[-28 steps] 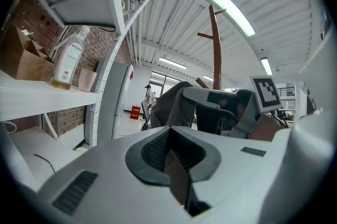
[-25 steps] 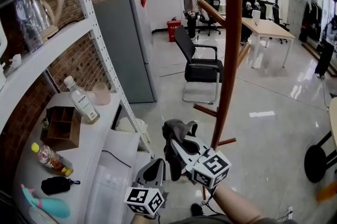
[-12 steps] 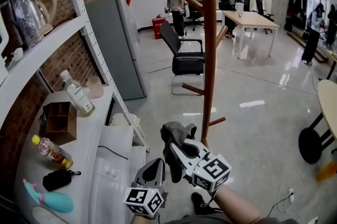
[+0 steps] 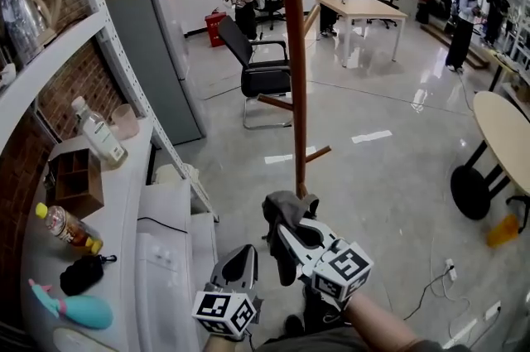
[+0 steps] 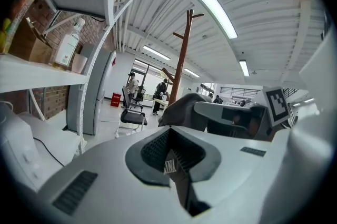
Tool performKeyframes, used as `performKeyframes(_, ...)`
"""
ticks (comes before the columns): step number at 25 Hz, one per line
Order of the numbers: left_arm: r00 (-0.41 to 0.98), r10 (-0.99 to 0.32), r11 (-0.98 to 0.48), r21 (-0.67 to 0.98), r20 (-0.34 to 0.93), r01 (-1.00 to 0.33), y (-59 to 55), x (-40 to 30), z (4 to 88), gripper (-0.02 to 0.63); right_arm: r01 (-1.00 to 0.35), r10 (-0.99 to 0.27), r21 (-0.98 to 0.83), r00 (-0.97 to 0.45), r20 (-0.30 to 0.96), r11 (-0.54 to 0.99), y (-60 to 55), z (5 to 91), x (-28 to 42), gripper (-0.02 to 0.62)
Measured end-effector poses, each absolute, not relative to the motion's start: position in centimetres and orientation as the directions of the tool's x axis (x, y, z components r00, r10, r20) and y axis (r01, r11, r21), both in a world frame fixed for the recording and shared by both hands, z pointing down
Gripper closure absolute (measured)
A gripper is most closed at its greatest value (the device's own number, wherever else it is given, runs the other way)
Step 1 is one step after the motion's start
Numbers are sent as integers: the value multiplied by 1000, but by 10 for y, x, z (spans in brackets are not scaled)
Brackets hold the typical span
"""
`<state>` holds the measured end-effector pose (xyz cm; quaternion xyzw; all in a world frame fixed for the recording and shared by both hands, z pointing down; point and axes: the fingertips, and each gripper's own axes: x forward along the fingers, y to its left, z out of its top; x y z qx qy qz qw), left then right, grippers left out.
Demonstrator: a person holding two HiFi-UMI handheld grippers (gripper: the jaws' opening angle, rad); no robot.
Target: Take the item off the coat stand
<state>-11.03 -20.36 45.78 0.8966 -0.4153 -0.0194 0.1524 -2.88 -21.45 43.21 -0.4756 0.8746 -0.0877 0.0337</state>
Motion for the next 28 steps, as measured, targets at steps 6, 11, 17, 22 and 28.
performKeyframes(6,664,-741,-610,319,94,-725,-193,-116,463,600,-842,-853,-198,-519,48,501,-200,448,-24,566)
performKeyframes(11,671,-736,-612,332,92,-717,-192,-113,470,600,-843,-850,-187,-523,67,504,-196,455,-24,566)
performKeyframes(17,675,-731,-611,345,98,-712,-189,-103,477,600,-848,-852,-197,-516,93,492,-188,462,-15,566)
performKeyframes(22,674,-731,-611,339,107,-716,-178,-85,478,600,-845,-844,-188,-524,111,500,-172,472,6,566)
performKeyframes(28,668,-736,-610,323,110,-724,-155,-64,471,600,-848,-848,-204,-518,114,490,-146,473,35,566)
